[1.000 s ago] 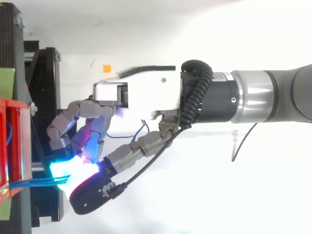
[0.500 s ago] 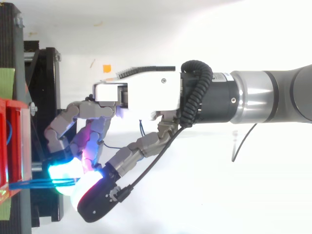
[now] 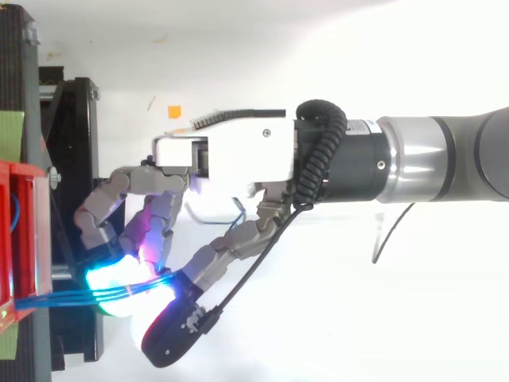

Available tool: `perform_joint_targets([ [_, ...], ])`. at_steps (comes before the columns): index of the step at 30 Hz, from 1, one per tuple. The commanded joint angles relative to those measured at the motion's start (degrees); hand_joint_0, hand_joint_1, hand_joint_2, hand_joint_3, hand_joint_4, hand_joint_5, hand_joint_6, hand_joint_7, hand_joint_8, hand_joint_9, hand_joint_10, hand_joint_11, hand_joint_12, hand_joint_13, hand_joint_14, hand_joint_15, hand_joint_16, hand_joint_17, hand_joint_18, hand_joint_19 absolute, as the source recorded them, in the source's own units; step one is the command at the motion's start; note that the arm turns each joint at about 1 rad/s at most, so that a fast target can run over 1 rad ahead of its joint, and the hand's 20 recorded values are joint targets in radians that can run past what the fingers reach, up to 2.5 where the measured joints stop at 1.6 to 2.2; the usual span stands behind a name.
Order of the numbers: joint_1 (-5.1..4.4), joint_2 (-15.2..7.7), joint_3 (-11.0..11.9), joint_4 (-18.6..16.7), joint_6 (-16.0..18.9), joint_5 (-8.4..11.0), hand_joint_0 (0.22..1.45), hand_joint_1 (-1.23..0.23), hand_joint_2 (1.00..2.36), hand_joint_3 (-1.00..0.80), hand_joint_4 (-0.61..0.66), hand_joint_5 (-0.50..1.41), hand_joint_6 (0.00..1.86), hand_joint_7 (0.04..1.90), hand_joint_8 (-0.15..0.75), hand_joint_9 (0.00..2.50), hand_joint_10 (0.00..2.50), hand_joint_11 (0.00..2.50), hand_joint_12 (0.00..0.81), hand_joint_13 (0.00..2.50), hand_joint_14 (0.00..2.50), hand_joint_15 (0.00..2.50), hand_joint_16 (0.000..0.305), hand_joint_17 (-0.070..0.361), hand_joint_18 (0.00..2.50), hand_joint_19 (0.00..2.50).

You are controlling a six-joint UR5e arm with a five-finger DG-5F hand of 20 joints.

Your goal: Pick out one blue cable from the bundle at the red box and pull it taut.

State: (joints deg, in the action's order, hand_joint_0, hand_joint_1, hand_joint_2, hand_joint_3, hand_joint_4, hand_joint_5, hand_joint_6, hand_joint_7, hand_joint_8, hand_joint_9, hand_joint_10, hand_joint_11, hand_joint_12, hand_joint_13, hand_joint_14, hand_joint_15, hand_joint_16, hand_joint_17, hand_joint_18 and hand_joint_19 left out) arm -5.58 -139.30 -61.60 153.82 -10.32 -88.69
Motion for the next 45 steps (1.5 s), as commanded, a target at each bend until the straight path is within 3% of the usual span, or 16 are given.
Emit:
perform_joint_targets([
  [1,-0.13,-0.01,0.08,0.61,0.03,0.01,0.72,-0.84,1.0,-0.5,-0.01,-0.13,0.93,1.06,0.341,1.31,0.02,0.71,0.45,0.94,0.02,0.45,0.062,0.139,0.89,0.75],
  [3,-0.13,-0.01,-0.01,0.7,0.21,0.01,0.68,-0.85,1.0,-0.5,0.06,-0.13,0.9,1.01,0.342,1.3,0.02,0.71,0.452,0.94,0.02,0.46,0.062,0.14,0.89,0.76],
  [9,-0.22,-0.01,-0.01,0.78,0.3,0.18,0.58,-0.88,1.0,-0.5,0.1,-0.13,0.86,1.01,0.338,1.28,0.02,0.7,0.455,0.93,0.02,0.47,0.063,0.142,0.88,0.77],
  [12,-0.31,-0.01,0.08,0.87,0.3,0.36,0.54,-0.74,1.0,-0.5,0.11,-0.12,0.85,0.96,0.341,1.29,0.02,0.68,0.463,0.94,0.02,0.47,0.065,0.146,0.89,0.77],
  [15,-0.31,-0.01,0.26,0.87,0.39,0.36,0.56,-0.65,1.0,-0.5,0.12,-0.1,0.8,0.97,0.334,1.36,0.02,0.68,0.45,0.98,0.02,0.47,0.064,0.143,0.89,0.78],
  [21,-0.31,-0.01,0.78,0.96,0.39,0.71,0.63,-0.59,1.0,-0.5,0.1,-0.09,0.76,1.0,0.326,1.43,0.02,0.71,0.427,1.01,0.02,0.49,0.061,0.137,0.9,0.8],
  [23,-0.31,-0.01,0.78,1.05,0.3,0.71,0.64,-0.61,1.0,-0.5,0.09,-0.08,0.76,1.01,0.323,1.44,0.02,0.71,0.428,1.01,0.02,0.5,0.061,0.137,0.9,0.8],
  [27,-0.31,-0.01,0.78,1.31,0.39,0.71,0.63,-0.7,1.02,-0.27,0.07,-0.09,0.78,1.13,0.338,1.41,0.02,0.74,0.445,1.01,0.02,0.5,0.062,0.14,0.9,0.81],
  [33,-0.31,-0.01,0.78,1.31,0.3,0.71,0.63,-0.83,1.02,-0.17,0.1,-0.13,0.87,1.08,0.349,1.34,0.02,0.73,0.452,0.98,0.02,0.5,0.064,0.144,0.9,0.8],
  [35,-0.31,-0.01,0.78,1.31,0.39,0.71,0.65,-0.85,1.02,-0.21,0.1,-0.13,0.88,1.06,0.349,1.33,0.02,0.74,0.453,0.97,0.02,0.5,0.064,0.144,0.89,0.8],
  [38,-0.31,-0.01,0.78,1.31,0.39,0.62,0.66,-0.85,1.01,-0.43,0.13,-0.13,0.88,1.02,0.338,1.33,0.02,0.73,0.447,0.97,0.02,0.5,0.064,0.144,0.89,0.79],
  [41,-0.31,-0.01,0.87,1.31,0.39,0.71,0.62,-0.78,1.0,-0.5,0.13,-0.13,0.88,0.98,0.332,1.34,0.02,0.72,0.444,0.97,0.02,0.5,0.064,0.144,0.88,0.79],
  [45,-0.31,-0.01,0.87,1.31,0.39,0.71,0.61,-0.47,1.0,-0.5,0.1,-0.11,0.85,1.03,0.331,1.41,0.02,0.72,0.437,0.97,0.02,0.51,0.062,0.14,0.87,0.82],
])
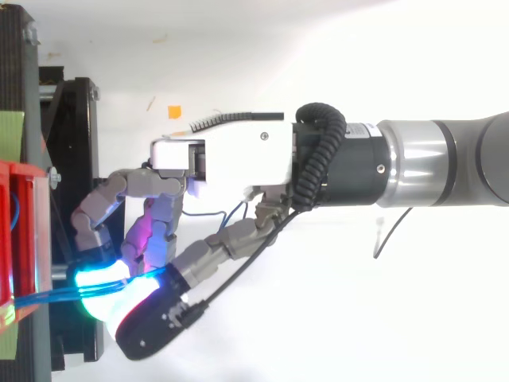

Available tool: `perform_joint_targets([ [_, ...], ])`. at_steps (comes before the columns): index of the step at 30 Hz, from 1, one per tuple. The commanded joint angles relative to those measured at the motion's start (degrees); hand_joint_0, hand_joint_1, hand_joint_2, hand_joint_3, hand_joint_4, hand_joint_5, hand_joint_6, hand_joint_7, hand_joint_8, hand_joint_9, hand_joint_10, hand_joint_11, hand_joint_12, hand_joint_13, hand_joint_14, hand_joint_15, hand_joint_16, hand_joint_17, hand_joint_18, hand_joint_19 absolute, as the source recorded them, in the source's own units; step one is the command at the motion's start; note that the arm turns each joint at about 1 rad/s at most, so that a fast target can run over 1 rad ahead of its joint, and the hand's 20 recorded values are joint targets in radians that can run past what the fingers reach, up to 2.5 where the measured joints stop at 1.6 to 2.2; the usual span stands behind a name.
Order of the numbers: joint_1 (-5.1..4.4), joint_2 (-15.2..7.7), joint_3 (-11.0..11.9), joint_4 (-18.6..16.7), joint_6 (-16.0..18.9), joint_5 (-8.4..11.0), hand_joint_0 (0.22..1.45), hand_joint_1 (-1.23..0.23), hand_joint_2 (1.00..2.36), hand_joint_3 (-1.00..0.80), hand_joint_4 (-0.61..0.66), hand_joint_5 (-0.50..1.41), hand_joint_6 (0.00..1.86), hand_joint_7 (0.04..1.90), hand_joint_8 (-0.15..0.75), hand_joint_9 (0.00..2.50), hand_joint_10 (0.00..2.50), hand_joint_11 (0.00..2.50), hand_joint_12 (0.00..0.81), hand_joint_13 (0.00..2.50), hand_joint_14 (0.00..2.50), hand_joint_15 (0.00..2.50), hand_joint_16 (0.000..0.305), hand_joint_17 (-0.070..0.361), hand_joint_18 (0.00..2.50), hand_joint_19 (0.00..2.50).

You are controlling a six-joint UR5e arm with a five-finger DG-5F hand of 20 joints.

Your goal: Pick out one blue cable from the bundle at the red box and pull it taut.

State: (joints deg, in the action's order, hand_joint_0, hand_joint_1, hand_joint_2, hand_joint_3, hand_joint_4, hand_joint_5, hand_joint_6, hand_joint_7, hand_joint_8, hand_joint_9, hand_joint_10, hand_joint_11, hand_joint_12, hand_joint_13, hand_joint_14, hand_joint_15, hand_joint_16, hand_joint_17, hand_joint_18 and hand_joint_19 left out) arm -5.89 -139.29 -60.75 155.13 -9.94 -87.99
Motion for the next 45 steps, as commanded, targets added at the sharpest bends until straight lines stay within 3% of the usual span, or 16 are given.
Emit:
perform_joint_targets([
  [1,0.0,-0.02,0.11,0.0,0.01,0.01,0.62,-0.46,1.0,-0.5,0.09,-0.11,0.85,1.03,0.326,1.41,0.02,0.72,0.439,0.98,0.02,0.51,0.062,0.14,0.87,0.82],
  [4,0.0,0.07,0.19,0.0,0.01,0.01,0.63,-0.44,1.0,-0.46,0.1,-0.11,0.85,1.04,0.329,1.42,0.02,0.71,0.443,0.98,0.02,0.51,0.062,0.14,0.87,0.84],
  [9,0.0,-0.02,0.19,0.09,-0.08,0.01,0.6,-0.56,1.02,-0.18,0.11,-0.1,0.86,1.07,0.353,1.42,0.02,0.72,0.461,0.99,0.02,0.51,0.065,0.146,0.89,0.83],
  [21,0.0,0.07,0.72,0.79,0.01,0.01,0.61,-0.77,1.02,-0.02,0.11,-0.13,0.89,1.07,0.368,1.36,0.02,0.72,0.477,0.99,0.02,0.51,0.07,0.158,0.92,0.81],
  [31,0.0,-0.02,0.72,0.88,0.01,0.01,0.64,-0.74,1.02,-0.23,0.12,-0.14,0.9,1.07,0.359,1.35,0.03,0.74,0.46,0.98,0.02,0.51,0.065,0.146,0.9,0.82],
  [45,0.0,0.07,0.72,0.79,0.01,-0.08,0.78,-0.82,1.0,-0.49,-0.11,-0.15,0.94,1.07,0.337,1.39,0.02,0.79,0.438,1.03,0.02,0.54,0.062,0.14,0.92,0.81],
])
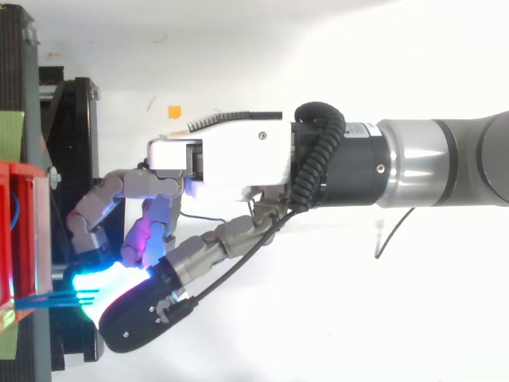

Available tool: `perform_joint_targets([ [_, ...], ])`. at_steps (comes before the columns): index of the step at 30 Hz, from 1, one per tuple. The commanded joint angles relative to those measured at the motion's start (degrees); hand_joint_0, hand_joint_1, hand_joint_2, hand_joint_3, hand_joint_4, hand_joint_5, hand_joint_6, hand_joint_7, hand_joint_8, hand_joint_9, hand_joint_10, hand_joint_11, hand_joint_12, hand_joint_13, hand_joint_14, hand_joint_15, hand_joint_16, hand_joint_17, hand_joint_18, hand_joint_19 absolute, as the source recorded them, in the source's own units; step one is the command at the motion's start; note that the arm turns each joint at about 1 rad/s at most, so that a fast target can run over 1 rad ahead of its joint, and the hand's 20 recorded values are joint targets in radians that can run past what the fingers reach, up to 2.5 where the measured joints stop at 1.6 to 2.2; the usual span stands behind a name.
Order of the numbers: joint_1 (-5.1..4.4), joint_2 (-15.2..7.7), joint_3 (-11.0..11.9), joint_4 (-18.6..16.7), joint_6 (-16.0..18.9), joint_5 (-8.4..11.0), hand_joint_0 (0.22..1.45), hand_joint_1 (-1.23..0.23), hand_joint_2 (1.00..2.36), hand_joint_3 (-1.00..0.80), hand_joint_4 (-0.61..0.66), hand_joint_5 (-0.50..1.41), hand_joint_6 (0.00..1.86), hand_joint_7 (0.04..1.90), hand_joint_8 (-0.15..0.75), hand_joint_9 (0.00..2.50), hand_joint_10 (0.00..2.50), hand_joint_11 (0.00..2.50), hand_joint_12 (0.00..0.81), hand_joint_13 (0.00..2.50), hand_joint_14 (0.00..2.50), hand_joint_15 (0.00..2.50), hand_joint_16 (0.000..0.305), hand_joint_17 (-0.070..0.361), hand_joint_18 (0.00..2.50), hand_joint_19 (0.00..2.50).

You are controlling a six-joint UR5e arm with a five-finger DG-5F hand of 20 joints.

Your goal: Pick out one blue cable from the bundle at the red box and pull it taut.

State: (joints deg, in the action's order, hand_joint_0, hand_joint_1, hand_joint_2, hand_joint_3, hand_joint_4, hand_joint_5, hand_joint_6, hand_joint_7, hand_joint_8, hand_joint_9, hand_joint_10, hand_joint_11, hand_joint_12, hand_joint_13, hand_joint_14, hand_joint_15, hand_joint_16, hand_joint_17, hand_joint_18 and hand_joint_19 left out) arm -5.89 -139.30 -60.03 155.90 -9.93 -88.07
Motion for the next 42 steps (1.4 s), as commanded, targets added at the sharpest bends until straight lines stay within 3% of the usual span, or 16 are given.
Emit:
perform_joint_targets([
  [1,0.0,0.08,0.0,0.11,0.0,0.09,0.78,-0.82,1.0,-0.5,-0.11,-0.15,0.94,1.08,0.336,1.39,0.02,0.79,0.439,1.04,0.02,0.54,0.062,0.139,0.92,0.81],
  [14,-0.09,-0.01,0.0,0.19,0.0,0.09,0.79,-0.84,1.0,-0.5,-0.14,-0.14,0.94,1.09,0.331,1.42,0.02,0.8,0.431,1.06,0.02,0.56,0.061,0.137,0.93,0.8],
  [21,-0.09,-0.01,0.0,0.72,0.0,0.09,0.83,-0.89,1.0,-0.5,-0.25,-0.13,0.93,1.14,0.329,1.43,0.03,0.8,0.43,1.06,0.02,0.55,0.059,0.132,0.92,0.81],
  [29,-0.09,-0.01,0.0,0.72,0.0,0.09,0.85,-0.91,1.0,-0.5,-0.26,-0.13,0.94,1.14,0.323,1.43,0.03,0.81,0.425,1.07,0.02,0.56,0.058,0.131,0.92,0.81],
  [34,-0.09,-0.01,0.0,0.9,0.0,0.09,0.76,-0.89,1.0,-0.5,-0.11,-0.13,0.93,1.1,0.325,1.45,0.02,0.8,0.426,1.07,0.02,0.56,0.059,0.132,0.94,0.79],
  [36,-0.09,-0.01,0.0,0.98,0.0,0.09,0.68,-0.81,1.0,-0.5,-0.01,-0.12,0.92,1.07,0.33,1.48,0.03,0.79,0.439,1.1,0.02,0.57,0.059,0.133,0.94,0.81],
  [39,-0.17,-0.01,0.0,0.98,0.0,0.09,0.64,-0.74,1.0,-0.5,0.0,-0.11,0.92,0.98,0.324,1.49,0.03,0.78,0.442,1.1,0.02,0.57,0.06,0.136,0.94,0.83],
  [42,-0.17,-0.01,0.0,1.16,0.0,0.09,0.62,-0.68,1.0,-0.5,0.01,-0.11,0.89,1.03,0.327,1.5,0.02,0.77,0.442,1.1,0.02,0.58,0.06,0.136,0.94,0.85],
])
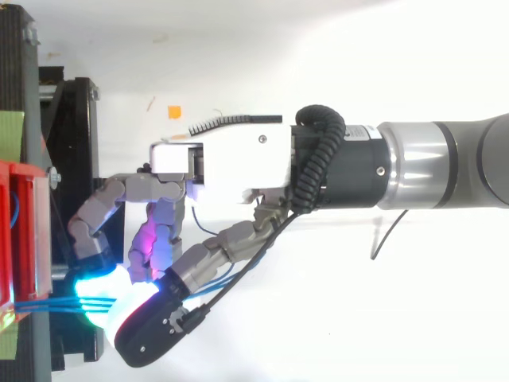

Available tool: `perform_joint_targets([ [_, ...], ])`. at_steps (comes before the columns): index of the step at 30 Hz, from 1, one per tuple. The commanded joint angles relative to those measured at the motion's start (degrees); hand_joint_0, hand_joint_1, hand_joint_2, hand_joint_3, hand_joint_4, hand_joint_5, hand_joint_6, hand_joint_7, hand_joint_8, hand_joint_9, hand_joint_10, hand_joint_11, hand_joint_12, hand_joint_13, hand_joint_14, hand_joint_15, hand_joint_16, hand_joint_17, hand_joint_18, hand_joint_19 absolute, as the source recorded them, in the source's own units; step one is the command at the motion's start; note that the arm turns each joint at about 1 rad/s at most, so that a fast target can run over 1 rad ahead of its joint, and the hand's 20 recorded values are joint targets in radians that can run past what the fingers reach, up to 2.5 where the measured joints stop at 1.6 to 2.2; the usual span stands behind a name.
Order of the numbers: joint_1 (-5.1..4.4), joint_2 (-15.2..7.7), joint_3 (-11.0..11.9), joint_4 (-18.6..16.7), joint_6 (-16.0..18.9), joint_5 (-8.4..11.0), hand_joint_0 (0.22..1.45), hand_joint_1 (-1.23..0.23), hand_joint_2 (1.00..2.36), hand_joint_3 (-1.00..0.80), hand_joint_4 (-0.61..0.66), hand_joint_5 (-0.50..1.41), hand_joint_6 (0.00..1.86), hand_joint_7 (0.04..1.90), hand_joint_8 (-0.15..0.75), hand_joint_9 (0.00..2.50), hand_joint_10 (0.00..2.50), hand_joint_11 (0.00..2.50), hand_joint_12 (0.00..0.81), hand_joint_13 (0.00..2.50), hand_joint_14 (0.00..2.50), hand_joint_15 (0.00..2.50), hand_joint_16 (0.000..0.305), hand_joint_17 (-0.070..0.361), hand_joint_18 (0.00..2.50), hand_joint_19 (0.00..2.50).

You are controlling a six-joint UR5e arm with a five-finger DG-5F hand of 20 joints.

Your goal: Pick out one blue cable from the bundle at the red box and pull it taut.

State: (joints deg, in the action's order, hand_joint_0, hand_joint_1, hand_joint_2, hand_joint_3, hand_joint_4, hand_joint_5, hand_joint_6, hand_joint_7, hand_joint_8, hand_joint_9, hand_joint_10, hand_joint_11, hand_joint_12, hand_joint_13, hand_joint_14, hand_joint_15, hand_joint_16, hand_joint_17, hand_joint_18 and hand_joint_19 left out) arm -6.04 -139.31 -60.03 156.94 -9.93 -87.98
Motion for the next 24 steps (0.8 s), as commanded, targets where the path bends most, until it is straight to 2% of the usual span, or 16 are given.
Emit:
perform_joint_targets([
  [1,-0.11,0.0,-0.09,0.21,0.0,0.0,0.62,-0.68,1.0,-0.5,0.01,-0.11,0.89,1.03,0.327,1.5,0.02,0.77,0.442,1.1,0.02,0.58,0.06,0.136,0.94,0.85],
  [2,-0.11,0.0,-0.09,0.21,0.0,0.0,0.6,-0.63,1.0,-0.5,0.02,-0.11,0.89,1.04,0.326,1.51,0.03,0.76,0.443,1.1,0.02,0.58,0.061,0.137,0.94,0.86],
  [9,-0.11,0.0,-0.09,0.56,0.0,-0.09,0.6,-0.61,1.0,-0.5,0.03,-0.1,0.87,1.06,0.332,1.52,0.02,0.77,0.449,1.1,0.02,0.58,0.062,0.139,0.94,0.86],
  [14,-0.2,0.09,0.0,0.82,0.0,-0.09,0.6,-0.77,1.0,-0.5,0.04,-0.1,0.87,1.07,0.338,1.53,0.03,0.79,0.452,1.11,0.02,0.58,0.062,0.139,0.95,0.85],
  [19,-0.2,0.0,0.0,0.82,0.0,-0.09,0.65,-0.83,1.0,-0.5,0.02,-0.09,0.87,1.09,0.337,1.53,0.03,0.79,0.445,1.1,0.02,0.58,0.061,0.138,0.95,0.84],
  [21,-0.28,0.09,0.0,0.82,0.0,-0.09,0.67,-0.86,1.01,-0.36,0.01,-0.09,0.88,1.12,0.343,1.53,0.03,0.79,0.449,1.11,0.02,0.58,0.061,0.137,0.95,0.84],
  [24,-0.28,0.0,0.27,1.18,0.62,0.0,0.69,-0.89,1.02,-0.29,0.02,-0.09,0.88,1.17,0.345,1.53,0.03,0.8,0.445,1.11,0.02,0.57,0.061,0.137,0.95,0.83],
])
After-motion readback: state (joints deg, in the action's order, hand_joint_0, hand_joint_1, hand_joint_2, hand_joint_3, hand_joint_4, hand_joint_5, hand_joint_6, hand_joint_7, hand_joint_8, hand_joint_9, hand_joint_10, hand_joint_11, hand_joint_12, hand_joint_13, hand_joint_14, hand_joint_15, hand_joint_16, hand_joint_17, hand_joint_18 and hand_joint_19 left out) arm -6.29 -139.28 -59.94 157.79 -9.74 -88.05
